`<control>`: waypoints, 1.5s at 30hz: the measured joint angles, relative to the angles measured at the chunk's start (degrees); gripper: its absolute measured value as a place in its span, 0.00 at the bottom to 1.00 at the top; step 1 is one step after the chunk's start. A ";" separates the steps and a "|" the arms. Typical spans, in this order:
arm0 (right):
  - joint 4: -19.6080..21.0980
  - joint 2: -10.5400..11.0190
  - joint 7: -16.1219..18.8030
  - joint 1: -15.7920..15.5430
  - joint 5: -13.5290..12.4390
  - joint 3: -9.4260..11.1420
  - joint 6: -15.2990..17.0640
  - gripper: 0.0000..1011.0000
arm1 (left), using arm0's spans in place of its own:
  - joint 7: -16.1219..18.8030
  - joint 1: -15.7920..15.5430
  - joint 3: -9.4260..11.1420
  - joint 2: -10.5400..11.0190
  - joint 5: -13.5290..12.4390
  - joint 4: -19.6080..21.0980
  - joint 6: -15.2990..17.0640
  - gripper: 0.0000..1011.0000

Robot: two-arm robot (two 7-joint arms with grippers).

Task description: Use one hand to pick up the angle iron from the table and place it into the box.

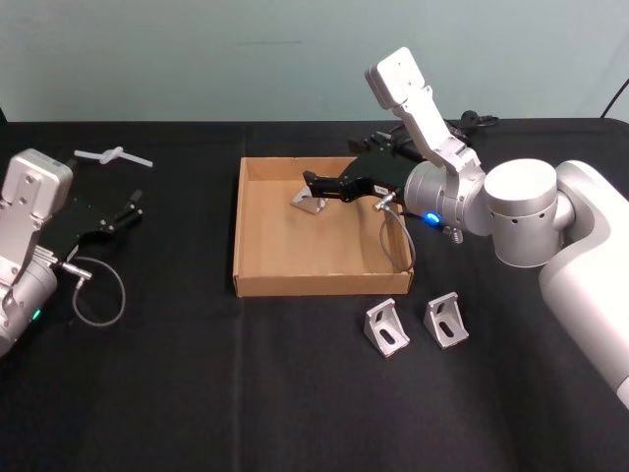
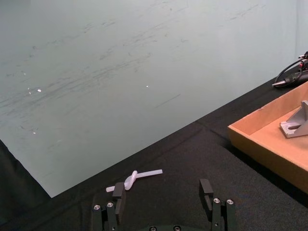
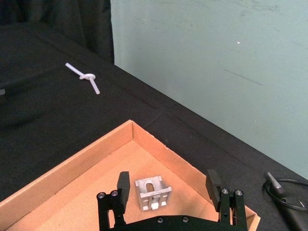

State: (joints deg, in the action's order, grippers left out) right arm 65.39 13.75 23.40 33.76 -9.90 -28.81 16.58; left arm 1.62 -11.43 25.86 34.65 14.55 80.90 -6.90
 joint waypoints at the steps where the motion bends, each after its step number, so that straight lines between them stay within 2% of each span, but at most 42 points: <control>1: 0.01 0.01 0.00 -0.01 -0.01 0.00 0.01 0.99 | 0.00 0.00 0.00 0.00 0.00 0.00 0.00 0.99; 7: 0.07 0.04 0.01 -0.05 -0.03 0.01 0.04 0.99 | 0.00 0.00 0.00 0.00 0.00 0.00 0.00 0.99; 12: 3.96 1.27 0.05 -1.99 0.03 0.62 0.53 0.99 | 0.00 0.00 0.00 0.00 0.00 0.00 -0.01 0.99; 14: 7.96 2.48 0.06 -4.13 -0.03 1.28 1.17 0.99 | 0.00 0.00 0.00 0.00 0.00 0.00 -0.01 0.99; 17: 11.39 3.63 0.09 -6.03 -0.44 1.94 1.92 0.99 | 0.00 0.00 0.00 0.00 0.00 0.00 0.00 0.99; 18: 14.06 4.66 0.11 -7.60 -0.82 2.53 2.60 0.99 | 0.00 0.00 0.00 0.00 0.00 0.00 -0.01 0.99; 24: 23.32 8.73 0.04 -13.82 -2.46 5.07 4.67 0.99 | 0.00 0.00 0.00 0.00 0.00 0.00 -0.01 0.99; 25: 25.98 10.01 -0.18 -16.02 -3.01 5.96 5.10 0.99 | 0.00 0.00 0.00 0.00 0.00 0.00 0.00 0.99; 28: 29.77 11.85 -0.56 -19.34 -3.89 7.31 5.57 0.99 | 0.00 0.00 0.00 0.00 0.00 0.00 -0.01 0.99; 29: 32.22 13.14 -0.88 -21.73 -4.48 8.32 5.83 0.99 | 0.00 0.00 0.00 0.00 0.00 0.00 -0.01 0.99; 31: 33.38 13.65 -1.06 -22.79 -4.78 8.77 5.94 0.99 | 0.00 0.00 0.00 0.00 0.00 0.00 -0.01 0.99; 32: 36.36 15.17 -1.63 -26.03 -5.56 10.18 6.35 0.99 | 0.00 0.00 0.00 0.00 0.00 0.00 0.00 0.99; 35: 39.53 16.67 -2.60 -29.69 -6.34 11.81 7.01 0.99 | 0.00 0.00 0.00 0.00 0.00 0.00 -0.01 0.99; 40: 43.61 17.97 -4.57 -34.51 -7.21 14.00 9.25 0.99 | 0.00 0.00 0.00 0.00 0.00 0.00 -0.01 0.99; 45: 45.83 18.12 -6.34 -36.90 -7.56 15.28 12.65 0.99 | 0.00 -0.01 0.00 0.00 0.00 0.00 -0.01 0.99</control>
State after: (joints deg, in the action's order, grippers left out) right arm 111.22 31.87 17.06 -3.14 -17.45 -13.52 29.24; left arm 1.62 -11.44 25.86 34.65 14.55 80.90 -6.91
